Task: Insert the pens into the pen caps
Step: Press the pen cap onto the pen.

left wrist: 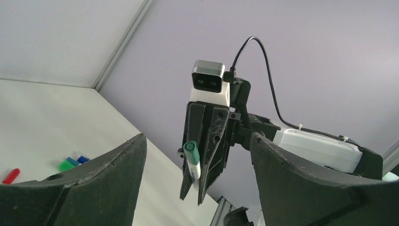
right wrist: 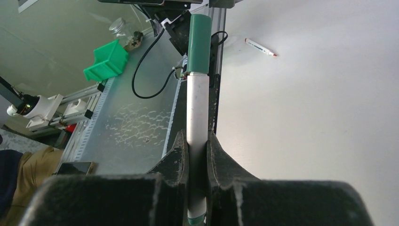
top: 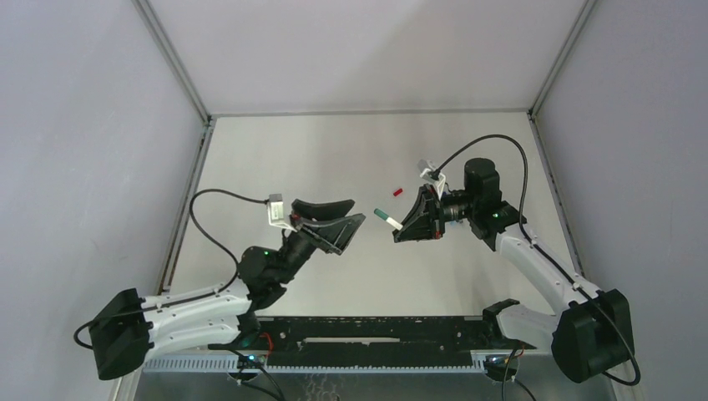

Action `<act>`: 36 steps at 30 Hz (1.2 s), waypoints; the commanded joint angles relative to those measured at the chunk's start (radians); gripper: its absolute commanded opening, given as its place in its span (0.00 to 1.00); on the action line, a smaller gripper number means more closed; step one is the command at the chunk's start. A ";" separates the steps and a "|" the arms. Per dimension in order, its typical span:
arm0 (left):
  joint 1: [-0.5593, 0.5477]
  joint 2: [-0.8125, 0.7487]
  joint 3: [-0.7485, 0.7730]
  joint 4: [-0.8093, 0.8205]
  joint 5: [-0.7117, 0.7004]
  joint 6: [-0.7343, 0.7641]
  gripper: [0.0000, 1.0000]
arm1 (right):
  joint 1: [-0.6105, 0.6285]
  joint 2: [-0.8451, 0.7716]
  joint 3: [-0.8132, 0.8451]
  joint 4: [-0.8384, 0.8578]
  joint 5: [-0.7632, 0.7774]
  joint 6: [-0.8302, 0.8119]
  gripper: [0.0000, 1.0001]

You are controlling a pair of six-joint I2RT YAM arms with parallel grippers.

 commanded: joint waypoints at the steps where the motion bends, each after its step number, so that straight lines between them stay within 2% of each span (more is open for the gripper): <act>1: 0.015 0.053 0.111 0.020 0.083 -0.029 0.81 | 0.015 0.014 0.056 -0.051 -0.023 -0.068 0.00; 11: 0.027 0.179 0.173 0.050 0.125 -0.101 0.67 | 0.019 0.016 0.062 -0.071 -0.019 -0.078 0.00; 28: 0.028 0.272 0.207 0.070 0.158 -0.158 0.40 | 0.020 0.015 0.062 -0.061 0.005 -0.059 0.00; 36: 0.028 0.294 0.202 0.092 0.169 -0.182 0.11 | 0.020 0.015 0.062 -0.061 0.013 -0.054 0.00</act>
